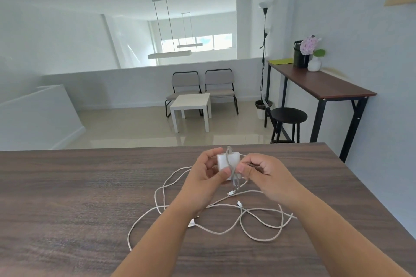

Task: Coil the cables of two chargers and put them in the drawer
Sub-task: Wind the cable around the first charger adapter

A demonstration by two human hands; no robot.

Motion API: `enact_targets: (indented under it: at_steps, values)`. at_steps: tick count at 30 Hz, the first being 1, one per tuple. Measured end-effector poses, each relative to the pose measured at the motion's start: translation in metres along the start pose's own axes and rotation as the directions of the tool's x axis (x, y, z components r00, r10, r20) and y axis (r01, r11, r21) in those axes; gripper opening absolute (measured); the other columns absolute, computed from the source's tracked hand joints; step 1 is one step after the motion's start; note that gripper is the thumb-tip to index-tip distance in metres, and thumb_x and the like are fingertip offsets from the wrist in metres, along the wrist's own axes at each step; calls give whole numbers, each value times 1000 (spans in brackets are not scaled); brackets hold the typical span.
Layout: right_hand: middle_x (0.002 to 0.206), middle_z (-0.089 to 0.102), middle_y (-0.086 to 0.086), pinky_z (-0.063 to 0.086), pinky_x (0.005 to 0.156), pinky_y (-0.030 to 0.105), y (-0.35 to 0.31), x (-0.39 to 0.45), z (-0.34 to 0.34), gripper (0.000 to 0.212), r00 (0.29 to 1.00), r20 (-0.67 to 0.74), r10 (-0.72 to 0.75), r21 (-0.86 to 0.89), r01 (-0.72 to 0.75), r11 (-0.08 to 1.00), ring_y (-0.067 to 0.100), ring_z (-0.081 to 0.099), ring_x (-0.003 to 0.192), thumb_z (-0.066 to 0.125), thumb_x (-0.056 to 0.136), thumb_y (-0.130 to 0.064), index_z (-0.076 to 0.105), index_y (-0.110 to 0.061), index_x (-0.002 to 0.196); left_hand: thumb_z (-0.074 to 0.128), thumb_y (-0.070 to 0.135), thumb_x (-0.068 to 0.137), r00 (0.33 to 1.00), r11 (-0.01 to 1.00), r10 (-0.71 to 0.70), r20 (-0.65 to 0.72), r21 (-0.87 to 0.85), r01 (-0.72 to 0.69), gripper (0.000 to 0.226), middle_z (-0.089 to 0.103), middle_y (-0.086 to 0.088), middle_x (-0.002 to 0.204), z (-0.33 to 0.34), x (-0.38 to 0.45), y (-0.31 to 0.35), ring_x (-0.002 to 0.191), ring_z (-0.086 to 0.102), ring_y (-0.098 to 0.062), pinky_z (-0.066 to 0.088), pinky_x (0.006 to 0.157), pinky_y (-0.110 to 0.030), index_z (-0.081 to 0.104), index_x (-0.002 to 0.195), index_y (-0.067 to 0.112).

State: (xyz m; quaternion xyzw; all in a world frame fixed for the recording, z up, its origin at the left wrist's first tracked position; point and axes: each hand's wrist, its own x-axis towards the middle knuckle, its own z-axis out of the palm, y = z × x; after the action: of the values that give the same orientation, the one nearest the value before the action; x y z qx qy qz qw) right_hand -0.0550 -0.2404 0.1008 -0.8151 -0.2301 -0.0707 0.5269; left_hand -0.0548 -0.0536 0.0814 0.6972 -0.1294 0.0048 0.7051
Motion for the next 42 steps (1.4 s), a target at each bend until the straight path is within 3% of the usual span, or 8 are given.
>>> enact_targets:
  at_steps: [3,9,17,21,26,29,33,42]
  values:
    - [59,58,-11,39,58,19,-13,4,-14,14,998,64,3,-224,11,975,0,46,55,73,82,-34,68,-26,72,74,6,84,998,976,66,0,207,-65,44,74,4,108,-4,0,3,100,68,-21,57,88,-38,60,120,30]
    - [48,48,-18,32,50,10,-37,19,-53,17,964,235,123,-367,-29,930,0,38,48,75,79,-40,70,-25,76,72,9,87,994,930,58,93,357,-88,48,68,15,96,-5,-10,16,79,61,6,51,76,-14,60,118,44]
    - [59,58,-17,37,58,10,-23,22,-52,9,986,162,43,-211,-8,978,-2,46,55,76,79,-30,74,-22,77,70,12,89,987,917,82,140,377,-129,50,66,11,113,-6,-14,21,91,63,1,52,82,-17,58,126,43]
    - [61,55,-12,37,57,12,-17,20,-47,8,990,142,14,-147,7,989,0,43,55,75,80,-29,72,-23,75,73,12,87,990,924,71,122,365,-111,49,68,10,106,-8,-15,19,89,63,-4,55,83,-23,62,128,36]
    - [73,63,11,42,63,19,-10,15,-37,21,995,97,8,45,-12,999,10,50,66,71,75,-36,72,-15,80,73,22,82,987,970,34,157,234,-71,47,73,-1,109,-8,-15,15,96,66,-17,55,94,-38,64,125,39]
    - [62,59,-8,38,52,10,-6,13,-28,9,996,77,54,272,-73,959,0,47,52,70,82,-14,66,-6,79,72,18,82,985,980,45,165,184,-75,47,73,-2,112,-7,-16,13,101,67,-23,54,96,-42,63,126,32]
    - [65,56,2,22,40,17,0,8,-18,14,979,110,172,559,-204,804,6,35,43,68,80,-15,61,-2,83,72,10,83,984,986,80,157,130,-101,47,72,0,115,-4,-17,12,105,67,-22,55,91,-34,62,126,25]
    - [65,54,4,20,40,17,8,2,-2,32,953,-100,285,627,-162,762,10,31,43,72,71,-31,69,-4,88,65,-2,87,987,987,144,68,-76,-139,44,69,2,119,9,-16,10,106,66,-16,53,84,-26,59,125,19]
